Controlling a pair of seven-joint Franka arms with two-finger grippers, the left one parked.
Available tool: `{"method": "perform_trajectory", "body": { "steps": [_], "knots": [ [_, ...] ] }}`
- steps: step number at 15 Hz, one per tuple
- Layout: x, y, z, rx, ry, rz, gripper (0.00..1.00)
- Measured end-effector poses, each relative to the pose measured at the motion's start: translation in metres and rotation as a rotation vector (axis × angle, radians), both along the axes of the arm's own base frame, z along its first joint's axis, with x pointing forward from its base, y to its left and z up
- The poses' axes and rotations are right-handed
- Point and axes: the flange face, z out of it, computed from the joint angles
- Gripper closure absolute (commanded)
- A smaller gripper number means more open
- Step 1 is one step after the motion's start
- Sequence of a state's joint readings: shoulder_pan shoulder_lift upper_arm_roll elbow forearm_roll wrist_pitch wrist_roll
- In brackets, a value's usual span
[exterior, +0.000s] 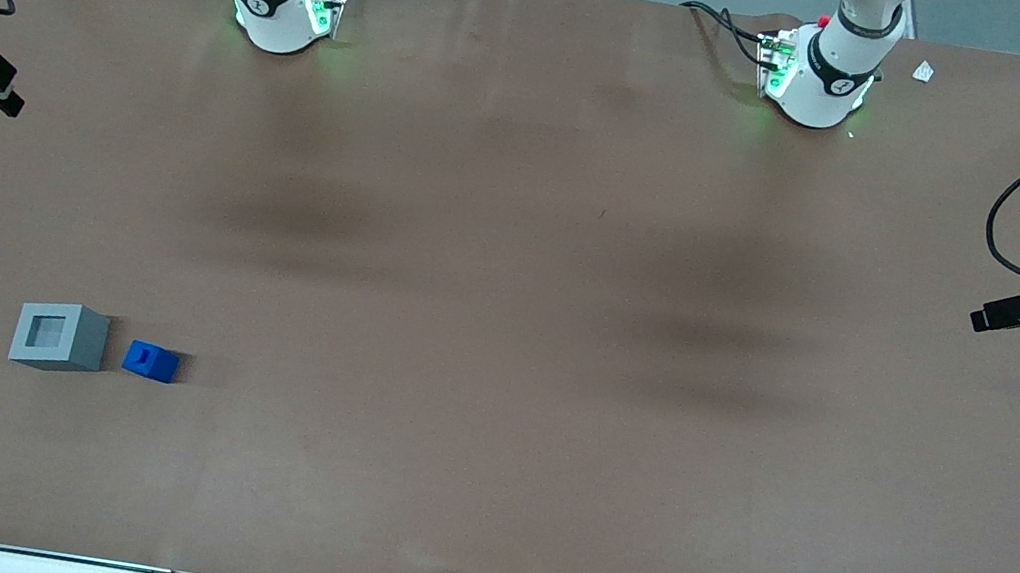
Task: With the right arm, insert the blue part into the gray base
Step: 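Move the open right gripper down over the blue cube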
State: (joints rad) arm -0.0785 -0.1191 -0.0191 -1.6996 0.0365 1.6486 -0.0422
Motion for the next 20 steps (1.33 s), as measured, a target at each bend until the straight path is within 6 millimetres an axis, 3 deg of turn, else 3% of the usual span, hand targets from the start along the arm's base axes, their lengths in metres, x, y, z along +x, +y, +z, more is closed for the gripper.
{"method": "perform_trajectory", "body": {
  "steps": [5, 7, 9, 12, 16, 20],
  "knots": [
    [0.003, 0.031, 0.003, -0.052, -0.006, 0.061, 0.0],
    [0.011, 0.029, 0.002, -0.063, -0.014, 0.059, 0.0],
    [0.03, 0.024, -0.012, -0.065, -0.031, 0.052, 0.0],
    [0.065, 0.023, -0.065, -0.065, 0.002, 0.052, 0.0],
    [0.119, 0.016, -0.17, -0.062, 0.028, 0.038, 0.0],
    [0.149, 0.013, -0.261, -0.055, 0.039, 0.031, 0.0]
  ]
}}
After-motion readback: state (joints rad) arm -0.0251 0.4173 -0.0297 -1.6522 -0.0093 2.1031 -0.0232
